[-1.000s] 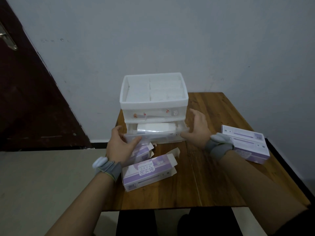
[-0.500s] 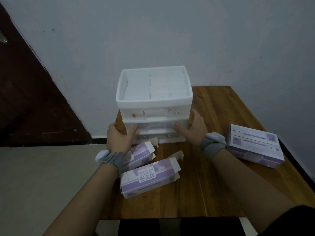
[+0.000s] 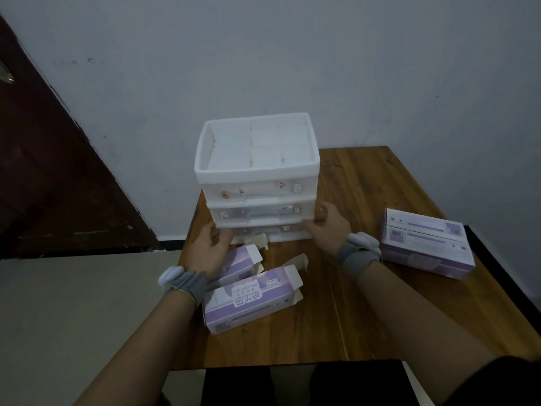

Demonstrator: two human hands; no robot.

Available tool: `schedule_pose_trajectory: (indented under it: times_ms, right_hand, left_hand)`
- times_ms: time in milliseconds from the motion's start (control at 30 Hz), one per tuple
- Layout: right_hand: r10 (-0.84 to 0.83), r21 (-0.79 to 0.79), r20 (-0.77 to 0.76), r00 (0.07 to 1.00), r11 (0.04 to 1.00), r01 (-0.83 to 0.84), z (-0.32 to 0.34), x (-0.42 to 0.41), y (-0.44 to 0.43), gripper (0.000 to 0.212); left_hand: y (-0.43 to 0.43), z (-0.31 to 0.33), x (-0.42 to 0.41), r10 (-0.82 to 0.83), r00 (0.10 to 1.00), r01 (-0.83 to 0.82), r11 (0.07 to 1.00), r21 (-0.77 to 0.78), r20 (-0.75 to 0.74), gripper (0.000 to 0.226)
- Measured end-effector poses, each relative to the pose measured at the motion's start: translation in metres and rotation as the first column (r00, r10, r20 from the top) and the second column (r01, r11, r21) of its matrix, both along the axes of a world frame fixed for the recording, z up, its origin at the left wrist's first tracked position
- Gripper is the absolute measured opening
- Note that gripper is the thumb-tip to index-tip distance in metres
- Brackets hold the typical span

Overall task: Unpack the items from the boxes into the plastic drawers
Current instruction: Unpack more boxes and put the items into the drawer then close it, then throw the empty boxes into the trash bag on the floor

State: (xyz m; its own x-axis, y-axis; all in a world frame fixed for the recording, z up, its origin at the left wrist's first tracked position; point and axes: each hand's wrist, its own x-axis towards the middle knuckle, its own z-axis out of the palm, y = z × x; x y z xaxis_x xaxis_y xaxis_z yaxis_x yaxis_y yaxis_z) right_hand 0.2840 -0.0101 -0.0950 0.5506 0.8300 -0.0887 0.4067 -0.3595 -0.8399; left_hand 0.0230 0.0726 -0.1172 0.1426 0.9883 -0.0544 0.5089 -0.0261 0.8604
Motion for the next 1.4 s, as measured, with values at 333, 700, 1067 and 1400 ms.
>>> schedule_pose_trajectory:
  times_ms: [333,700,1067,1400]
  right_hand:
    - [0.164,0.075,0.048,0.985,0.983,-0.167,0.001,-0.013,-0.037,0.025]
    - [0.674,0.026,0.124,0.728,0.732,-0.681,0.003,-0.065,-0.077,0.059]
    - [0.681,-0.067,0.201,0.704,0.726,-0.684,-0.009,-0.082,-0.083,0.033]
    - [0.59,-0.203,-0.17,0.789,0.763,-0.614,-0.007,-0.086,-0.081,0.053]
  left_hand:
    - [-0.038,0.004,-0.014,-0.062,0.871,0.19,0.958,0.216,-0.488,0.05]
    - [-0.068,0.004,-0.055,0.085,0.872,0.073,0.951,0.301,-0.481,0.029]
    - [-0.075,0.001,-0.059,0.035,0.839,0.125,0.959,0.255,-0.543,0.042]
    - [-0.075,0.009,-0.057,-0.036,0.775,0.172,0.973,0.156,-0.631,0.055]
